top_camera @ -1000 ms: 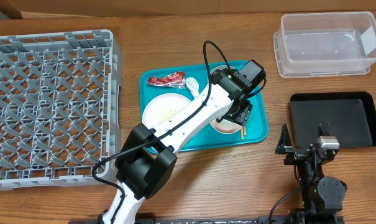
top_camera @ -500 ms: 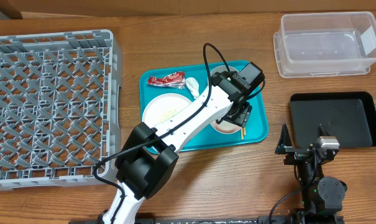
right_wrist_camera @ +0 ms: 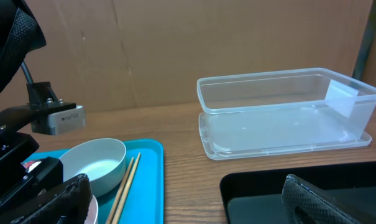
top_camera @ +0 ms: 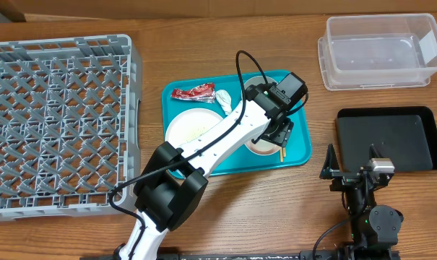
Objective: Sort waste into correct bins and load items into the dishwasher
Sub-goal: 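Lower the left gripper and grasp the white cup inside the pink bowl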
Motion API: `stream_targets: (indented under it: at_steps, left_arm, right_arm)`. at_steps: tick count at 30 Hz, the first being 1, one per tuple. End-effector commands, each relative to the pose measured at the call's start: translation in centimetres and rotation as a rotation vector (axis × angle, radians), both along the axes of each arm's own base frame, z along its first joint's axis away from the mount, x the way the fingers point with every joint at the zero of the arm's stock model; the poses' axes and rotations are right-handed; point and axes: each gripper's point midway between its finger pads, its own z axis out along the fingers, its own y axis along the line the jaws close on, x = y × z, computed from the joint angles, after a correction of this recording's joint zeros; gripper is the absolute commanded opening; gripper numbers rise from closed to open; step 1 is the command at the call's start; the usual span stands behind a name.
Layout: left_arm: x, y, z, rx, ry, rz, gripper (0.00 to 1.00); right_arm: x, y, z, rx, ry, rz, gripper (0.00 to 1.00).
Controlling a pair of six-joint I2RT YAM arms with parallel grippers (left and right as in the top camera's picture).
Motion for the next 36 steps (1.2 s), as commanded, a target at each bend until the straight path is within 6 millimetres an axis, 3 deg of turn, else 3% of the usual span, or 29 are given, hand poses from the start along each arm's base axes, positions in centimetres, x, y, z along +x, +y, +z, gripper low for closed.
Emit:
stream_targets:
  at_steps: [1,7,20,26,28,31,36]
  left_arm:
    - [-0.3,0.7,-1.6,0.046,0.022,0.017,0.79]
    - [-0.3,0.8,-1.6,0.048,0.024,0.016,0.70]
    - [-0.4,0.8,-1.7,0.046,0.029,0.019,0.72]
    - [-0.7,0.7,-1.7,0.043,0.044,0.016,0.68]
    - [-0.9,0.7,-1.6,0.040,0.055,0.014,0.63]
    - [-1.0,1.0,-1.0,0.047,0.061,0.017,0.53]
    - [-0.4,1.1,1.0,0.039,0.051,0.027,0.53]
  right_arm:
    - [0.0,-0.2,-0.1,0.003,-0.008,-0.009,1.00]
    - [0.0,-0.2,-0.1,0.003,-0.008,-0.009,1.00]
    - [0.0,-0.2,-0.1,0.003,-0.008,-0.009,1.00]
    - [0.0,-0.2,-0.1,0.003,-0.008,-0.009,1.00]
    - [0.0,-0.2,-0.1,0.003,-0.008,-0.009,0.99]
    - [0.0,-0.2,-0.1,0.003,-0.008,-0.009,1.00]
    - [0.0,-0.2,-0.1,0.003,-0.008,-0.009,1.00]
